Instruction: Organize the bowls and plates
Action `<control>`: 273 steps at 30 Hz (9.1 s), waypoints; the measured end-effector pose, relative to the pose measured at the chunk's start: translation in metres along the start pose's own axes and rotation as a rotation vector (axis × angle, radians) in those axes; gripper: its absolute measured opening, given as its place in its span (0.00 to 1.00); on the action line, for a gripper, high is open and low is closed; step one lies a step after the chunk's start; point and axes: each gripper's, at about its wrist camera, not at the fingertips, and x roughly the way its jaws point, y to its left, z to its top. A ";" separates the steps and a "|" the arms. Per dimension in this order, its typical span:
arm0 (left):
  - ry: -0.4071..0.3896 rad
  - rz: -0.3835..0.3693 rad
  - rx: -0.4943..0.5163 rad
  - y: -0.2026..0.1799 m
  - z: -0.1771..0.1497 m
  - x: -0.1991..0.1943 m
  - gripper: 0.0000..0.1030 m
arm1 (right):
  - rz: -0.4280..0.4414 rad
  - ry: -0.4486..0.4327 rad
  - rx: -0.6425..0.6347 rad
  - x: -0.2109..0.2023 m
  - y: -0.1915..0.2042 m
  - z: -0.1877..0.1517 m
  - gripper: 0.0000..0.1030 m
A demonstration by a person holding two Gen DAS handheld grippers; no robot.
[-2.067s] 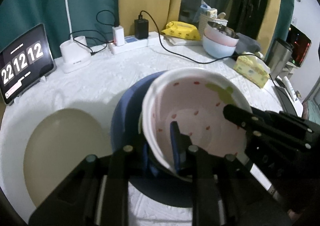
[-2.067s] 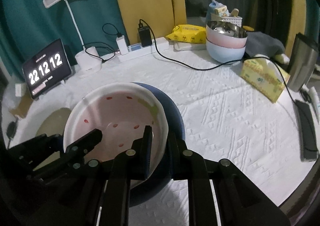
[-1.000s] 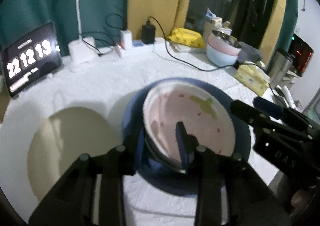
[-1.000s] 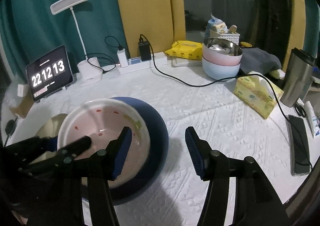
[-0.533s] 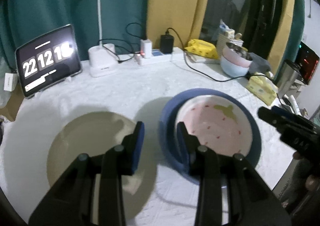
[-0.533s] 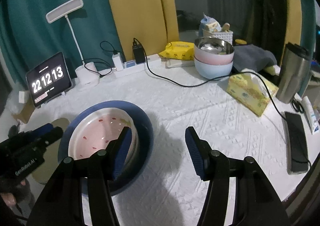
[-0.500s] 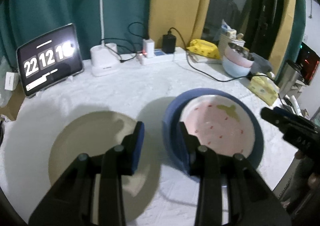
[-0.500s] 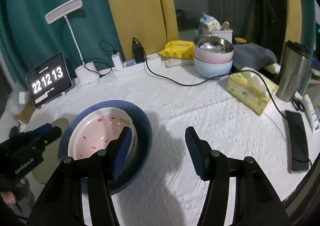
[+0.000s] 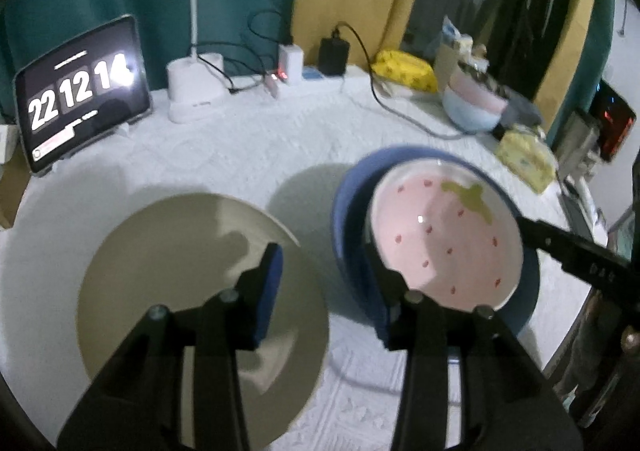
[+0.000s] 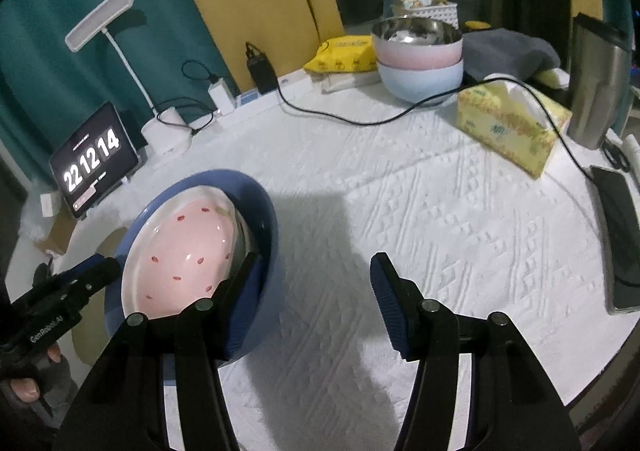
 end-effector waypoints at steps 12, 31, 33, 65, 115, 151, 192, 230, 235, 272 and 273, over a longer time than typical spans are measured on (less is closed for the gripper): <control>-0.020 0.051 0.024 -0.008 -0.002 0.009 0.41 | -0.016 0.027 0.034 0.015 0.004 -0.003 0.59; -0.101 0.004 0.026 -0.015 -0.008 0.006 0.14 | -0.013 -0.025 0.056 0.015 0.028 -0.008 0.11; -0.104 -0.003 0.026 -0.015 -0.009 0.004 0.14 | -0.011 -0.029 0.067 0.015 0.027 -0.008 0.10; -0.111 -0.033 0.045 -0.023 -0.008 -0.005 0.13 | -0.036 -0.057 0.097 -0.006 0.023 -0.005 0.09; -0.216 0.013 -0.092 0.087 0.007 -0.075 0.12 | 0.031 -0.094 -0.024 -0.019 0.148 0.025 0.09; -0.125 0.062 -0.165 0.152 -0.015 -0.055 0.12 | 0.057 0.058 -0.047 0.044 0.199 0.002 0.10; -0.206 0.164 -0.185 0.141 -0.049 -0.090 0.47 | 0.032 -0.038 -0.073 0.011 0.186 -0.021 0.57; -0.485 0.152 -0.016 0.060 -0.117 -0.216 0.92 | -0.029 -0.315 -0.154 -0.132 0.161 -0.095 0.59; -0.515 0.145 -0.010 0.049 -0.124 -0.234 0.93 | -0.031 -0.365 -0.169 -0.158 0.159 -0.103 0.59; -0.693 0.195 -0.005 0.018 -0.144 -0.346 0.93 | -0.007 -0.603 -0.233 -0.288 0.161 -0.134 0.60; -0.698 0.193 -0.005 0.018 -0.143 -0.348 0.93 | -0.007 -0.606 -0.233 -0.289 0.161 -0.134 0.60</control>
